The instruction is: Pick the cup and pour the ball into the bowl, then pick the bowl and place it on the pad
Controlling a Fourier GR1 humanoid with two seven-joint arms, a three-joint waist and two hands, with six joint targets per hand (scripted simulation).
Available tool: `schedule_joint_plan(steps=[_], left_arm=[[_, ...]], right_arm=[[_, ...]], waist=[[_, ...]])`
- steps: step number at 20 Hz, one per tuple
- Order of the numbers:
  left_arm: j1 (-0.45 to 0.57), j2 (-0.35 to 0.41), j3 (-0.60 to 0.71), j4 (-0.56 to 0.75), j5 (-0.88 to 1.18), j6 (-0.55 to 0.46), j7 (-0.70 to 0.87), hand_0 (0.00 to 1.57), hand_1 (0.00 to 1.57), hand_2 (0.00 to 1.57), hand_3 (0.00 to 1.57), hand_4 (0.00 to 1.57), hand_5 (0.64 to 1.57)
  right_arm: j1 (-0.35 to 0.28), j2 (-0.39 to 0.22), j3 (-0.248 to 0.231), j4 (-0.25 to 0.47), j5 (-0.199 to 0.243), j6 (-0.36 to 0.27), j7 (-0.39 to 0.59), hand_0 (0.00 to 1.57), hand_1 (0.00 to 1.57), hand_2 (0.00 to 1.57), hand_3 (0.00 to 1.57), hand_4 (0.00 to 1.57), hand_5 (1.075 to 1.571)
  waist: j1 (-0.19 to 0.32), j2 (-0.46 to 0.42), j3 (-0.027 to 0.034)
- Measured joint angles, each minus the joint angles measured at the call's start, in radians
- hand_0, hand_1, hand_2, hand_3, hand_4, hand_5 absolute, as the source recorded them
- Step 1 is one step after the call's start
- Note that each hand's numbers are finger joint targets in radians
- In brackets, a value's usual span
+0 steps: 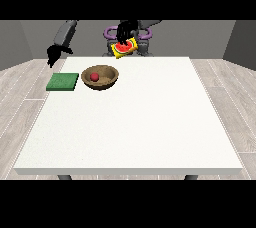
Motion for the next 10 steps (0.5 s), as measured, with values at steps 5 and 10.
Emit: schedule_joint_plan(steps=[5, 10], left_arm=[[-0.007, 0.009, -0.068, -0.002, -0.066, -0.083, -0.035, 1.16, 1.16, 1.57, 1.57, 1.13, 1.542], [-0.032, 0.024, -0.071, -0.020, -0.124, -0.137, -0.085, 1.45, 1.45, 1.57, 1.57, 1.09, 1.547]], right_arm=[[-0.006, 0.008, 0.008, -0.004, 0.000, -0.002, 0.005, 0.00, 0.00, 0.10, 0.25, 0.42, 1.530], [-0.015, -0.002, 0.009, -0.014, -0.006, 0.007, 0.008, 0.00, 0.00, 0.30, 0.41, 0.43, 1.529]], waist=[[-0.013, -0.002, -0.0002], [-0.019, 0.002, 0.0000]])
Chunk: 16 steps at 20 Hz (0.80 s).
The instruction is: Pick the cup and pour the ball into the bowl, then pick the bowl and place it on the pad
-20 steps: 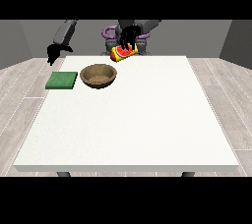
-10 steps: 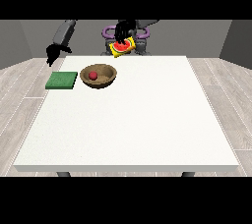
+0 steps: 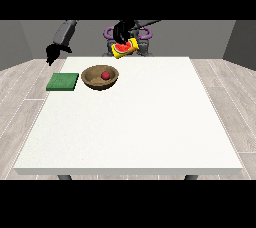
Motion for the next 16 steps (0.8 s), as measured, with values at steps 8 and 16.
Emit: schedule_joint_plan(steps=[8, 16], left_arm=[[0.023, 0.038, 0.148, -0.106, 0.068, 0.016, -0.051, 0.00, 0.00, 1.57, 1.57, 0.75, 1.514], [0.277, 0.094, 0.372, -0.189, 0.385, 0.221, -0.220, 1.31, 1.31, 1.14, 0.83, 1.37, 1.571]], right_arm=[[0.015, -0.010, -0.009, 0.029, -0.025, 0.033, 0.062, 0.00, 0.00, 0.30, 0.25, 0.73, 1.554], [0.029, -0.071, -0.067, 0.019, -0.078, 0.039, 0.070, 0.00, 0.00, 0.36, 0.26, 0.72, 1.557]], waist=[[0.056, -0.002, -0.0009], [0.191, 0.098, -0.0061]])
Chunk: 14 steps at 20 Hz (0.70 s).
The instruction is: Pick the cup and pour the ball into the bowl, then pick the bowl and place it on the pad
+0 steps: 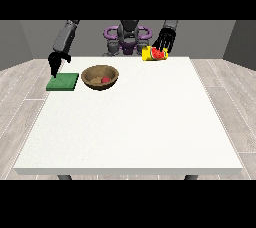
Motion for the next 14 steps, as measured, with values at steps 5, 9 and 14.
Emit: schedule_joint_plan(steps=[5, 9, 14], left_arm=[[0.167, -0.028, 0.103, -0.014, 0.246, 0.120, -0.214, 1.28, 1.28, 1.10, 0.75, 1.42, 1.567], [0.210, -0.010, 0.201, -0.025, 0.460, 0.121, -0.425, 0.97, 0.97, 0.92, 0.57, 1.21, 1.545], [0.207, -0.035, 0.288, 0.001, 0.700, -0.012, -0.556, 0.00, 0.00, 0.00, 0.00, 0.00, 0.647]], right_arm=[[-0.020, -0.021, -0.044, -0.023, -0.040, -0.018, -0.020, 0.00, 0.00, 0.39, 0.24, 0.69, 1.546], [-0.041, -0.047, -0.079, -0.033, -0.076, -0.012, -0.016, 0.00, 0.00, 0.41, 0.27, 0.66, 1.552], [-0.075, -0.050, -0.099, -0.068, -0.108, -0.005, -0.015, 0.00, 0.00, 0.00, 0.00, 0.00, 1.564]], waist=[[0.083, 0.136, -0.0040], [0.125, 0.223, -0.0013], [0.129, 0.314, -0.0044]])
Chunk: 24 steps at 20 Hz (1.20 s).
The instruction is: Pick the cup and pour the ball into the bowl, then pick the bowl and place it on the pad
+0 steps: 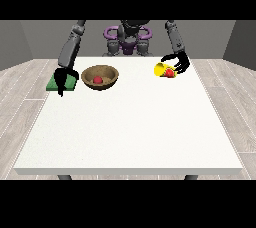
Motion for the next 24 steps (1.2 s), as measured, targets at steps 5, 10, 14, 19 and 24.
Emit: schedule_joint_plan(steps=[5, 10, 14, 19, 24], left_arm=[[-0.015, 0.023, 0.066, 0.065, 0.124, -0.106, -0.077, 0.00, 0.00, 0.00, 0.00, 0.00, 0.654], [-0.027, 0.026, 0.086, 0.087, 0.165, -0.145, -0.063, 0.00, 0.00, 0.00, 0.00, 0.00, 0.684], [0.016, 0.013, 0.087, 0.105, 0.168, -0.140, -0.049, 0.00, 0.00, 0.00, 0.00, 0.00, 0.669], [0.079, 0.023, 0.130, 0.234, 0.189, -0.137, -0.080, 0.00, 0.00, 0.00, 0.00, 0.00, 0.688], [0.110, 0.022, 0.124, 0.213, 0.203, -0.149, -0.044, 0.00, 0.00, 0.00, 0.00, 0.00, 0.696]], right_arm=[[-0.034, 0.013, 0.014, -0.045, 0.003, -0.020, 0.009, 0.00, 0.00, 0.00, 0.00, 0.00, 1.571], [-0.084, 0.036, 0.032, -0.025, 0.020, -0.067, 0.043, 0.00, 0.00, 0.00, 0.00, 0.00, 1.566], [-0.087, 0.085, 0.046, -0.001, 0.010, -0.057, 0.092, 0.00, 0.00, 0.00, 0.00, 0.00, 1.567], [-0.087, 0.172, 0.110, -0.051, 0.024, -0.105, 0.204, 0.00, 0.00, 0.00, 0.00, 0.00, 1.570], [-0.067, 0.243, 0.144, -0.016, 0.040, -0.135, 0.205, 0.00, 0.00, 0.00, 0.00, 0.00, 1.570]], waist=[[-0.039, 0.033, -0.0076], [-0.074, 0.015, -0.0117], [-0.103, -0.060, -0.0047], [-0.186, -0.217, 0.0045], [-0.202, -0.270, 0.0086]])
